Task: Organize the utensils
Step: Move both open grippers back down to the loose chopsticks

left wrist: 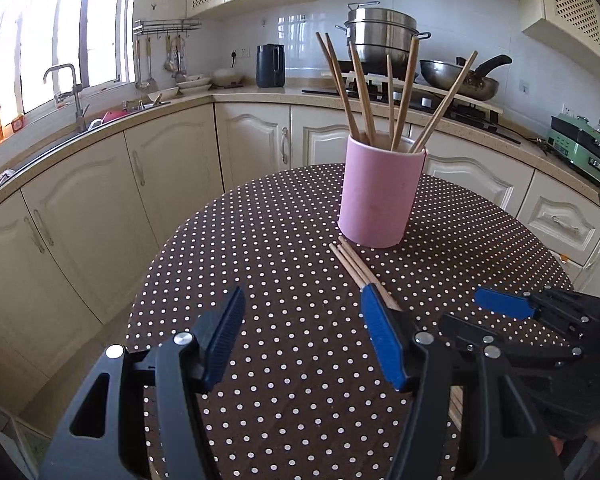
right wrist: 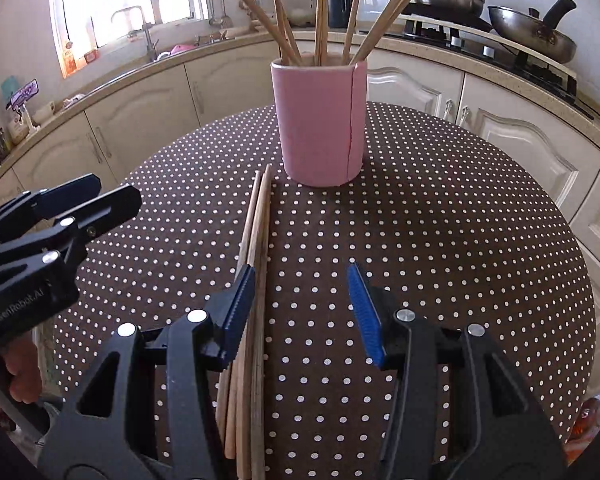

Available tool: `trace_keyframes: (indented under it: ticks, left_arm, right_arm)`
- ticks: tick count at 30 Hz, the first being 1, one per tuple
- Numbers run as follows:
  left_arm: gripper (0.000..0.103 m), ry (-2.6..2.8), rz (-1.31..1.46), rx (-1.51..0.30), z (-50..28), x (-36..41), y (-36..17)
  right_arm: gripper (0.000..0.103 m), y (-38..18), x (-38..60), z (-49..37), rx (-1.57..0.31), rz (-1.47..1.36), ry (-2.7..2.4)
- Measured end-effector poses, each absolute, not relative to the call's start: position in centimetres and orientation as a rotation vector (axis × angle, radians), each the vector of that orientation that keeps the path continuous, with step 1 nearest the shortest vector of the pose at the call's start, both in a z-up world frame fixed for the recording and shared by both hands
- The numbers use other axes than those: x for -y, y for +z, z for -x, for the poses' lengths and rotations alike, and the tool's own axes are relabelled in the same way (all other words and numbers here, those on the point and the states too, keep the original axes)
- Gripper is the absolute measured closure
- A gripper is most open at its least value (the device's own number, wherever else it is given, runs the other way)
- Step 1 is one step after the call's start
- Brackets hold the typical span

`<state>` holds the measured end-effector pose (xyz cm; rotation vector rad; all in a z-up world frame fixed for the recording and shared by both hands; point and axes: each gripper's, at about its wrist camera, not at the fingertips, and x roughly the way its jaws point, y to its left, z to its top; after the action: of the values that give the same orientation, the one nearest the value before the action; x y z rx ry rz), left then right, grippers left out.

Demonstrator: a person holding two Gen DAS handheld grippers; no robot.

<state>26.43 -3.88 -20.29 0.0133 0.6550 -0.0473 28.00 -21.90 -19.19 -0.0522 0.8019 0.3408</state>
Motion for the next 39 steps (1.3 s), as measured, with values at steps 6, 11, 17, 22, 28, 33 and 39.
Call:
trace_keyframes:
  ticks: [6,11,17,22,28,33,39]
  left_arm:
    - [0.043,-0.046,-0.014,-0.689,-27.1,3.7,-21.3]
    - [0.043,-0.048,-0.012,-0.702,-27.6,3.6,-21.6]
    - [0.043,-0.061,-0.005,-0.734,-28.3,3.9,-22.1]
    - [0.043,-0.097,-0.017,-0.786,-29.1,5.0,-22.8]
    - [0.043,-0.132,-0.047,-0.824,-29.8,7.1,-23.7]
    - [0.043,-0.123,-0.088,-0.857,-30.1,8.3,-24.7]
    - [0.043,-0.098,-0.085,-0.886,-30.8,8.2,-25.0]
  right_arm:
    - [0.055,-21.0,21.0,-28.7,-0.87,0.092,0.341]
    - [0.055,-21.1,20.7,-29.1,-0.894,0.092,0.347]
    - [0.055,-21.1,19.0,-30.1,-0.922,0.171,0.359]
    - [0.064,-21.2,19.6,-30.7,-0.938,0.179,0.352]
    - [0.064,-21.4,21.9,-30.9,-0.944,0.146,0.34]
    - [0.064,-21.3,22.7,-30.5,-0.943,0.128,0.349]
    - [0.064,-21.3,22.6,-30.4,-0.942,0.123,0.355]
